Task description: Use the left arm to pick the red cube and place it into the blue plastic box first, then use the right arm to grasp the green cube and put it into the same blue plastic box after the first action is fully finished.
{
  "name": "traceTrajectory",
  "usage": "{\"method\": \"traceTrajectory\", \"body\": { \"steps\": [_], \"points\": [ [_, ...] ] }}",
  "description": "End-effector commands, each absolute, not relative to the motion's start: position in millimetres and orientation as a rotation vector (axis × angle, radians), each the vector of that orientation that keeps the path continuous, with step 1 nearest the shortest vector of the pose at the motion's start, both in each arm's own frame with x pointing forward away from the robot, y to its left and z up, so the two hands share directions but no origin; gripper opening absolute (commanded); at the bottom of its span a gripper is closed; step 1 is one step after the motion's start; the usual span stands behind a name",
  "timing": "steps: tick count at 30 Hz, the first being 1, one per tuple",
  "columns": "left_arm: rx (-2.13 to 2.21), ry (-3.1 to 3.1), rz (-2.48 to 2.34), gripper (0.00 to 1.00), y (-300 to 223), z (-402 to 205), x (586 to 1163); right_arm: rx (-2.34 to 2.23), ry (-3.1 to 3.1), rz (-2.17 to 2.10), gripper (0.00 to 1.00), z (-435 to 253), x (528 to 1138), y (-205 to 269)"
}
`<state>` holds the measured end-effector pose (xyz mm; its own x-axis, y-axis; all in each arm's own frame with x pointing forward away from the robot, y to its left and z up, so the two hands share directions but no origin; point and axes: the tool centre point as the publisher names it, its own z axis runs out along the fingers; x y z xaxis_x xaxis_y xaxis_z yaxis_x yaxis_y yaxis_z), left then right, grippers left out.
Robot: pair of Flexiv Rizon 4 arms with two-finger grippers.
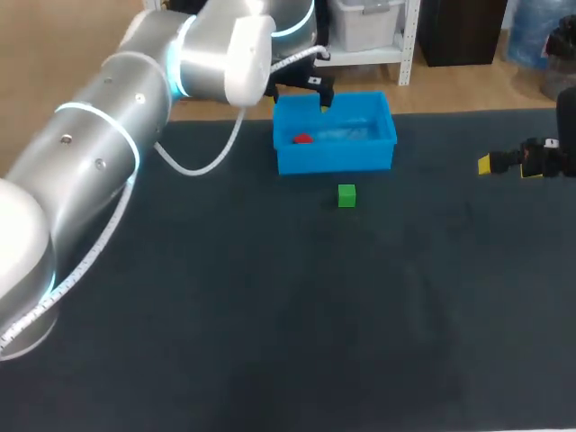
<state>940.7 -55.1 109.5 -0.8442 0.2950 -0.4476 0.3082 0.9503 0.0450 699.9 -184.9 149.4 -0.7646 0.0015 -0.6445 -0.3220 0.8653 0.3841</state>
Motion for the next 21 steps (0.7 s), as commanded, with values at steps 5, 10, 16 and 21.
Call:
{"method": "traceTrajectory", "body": {
  "steps": [5,10,16,21],
  "points": [
    [0.437,2.786,-0.071,1.00,-40,122,924,-0.231,2.372,0.635,1.00,150,700,-185],
    [0.413,2.738,-0.140,1.00,-28,130,912,-0.231,2.372,0.635,1.00,150,700,-185],
    [0.399,2.686,-0.211,1.00,-14,138,899,-0.231,2.372,0.635,1.00,150,700,-185],
    [0.384,2.649,-0.265,1.00,-5,143,890,-0.231,2.372,0.635,1.00,150,700,-185]
  ]
}}
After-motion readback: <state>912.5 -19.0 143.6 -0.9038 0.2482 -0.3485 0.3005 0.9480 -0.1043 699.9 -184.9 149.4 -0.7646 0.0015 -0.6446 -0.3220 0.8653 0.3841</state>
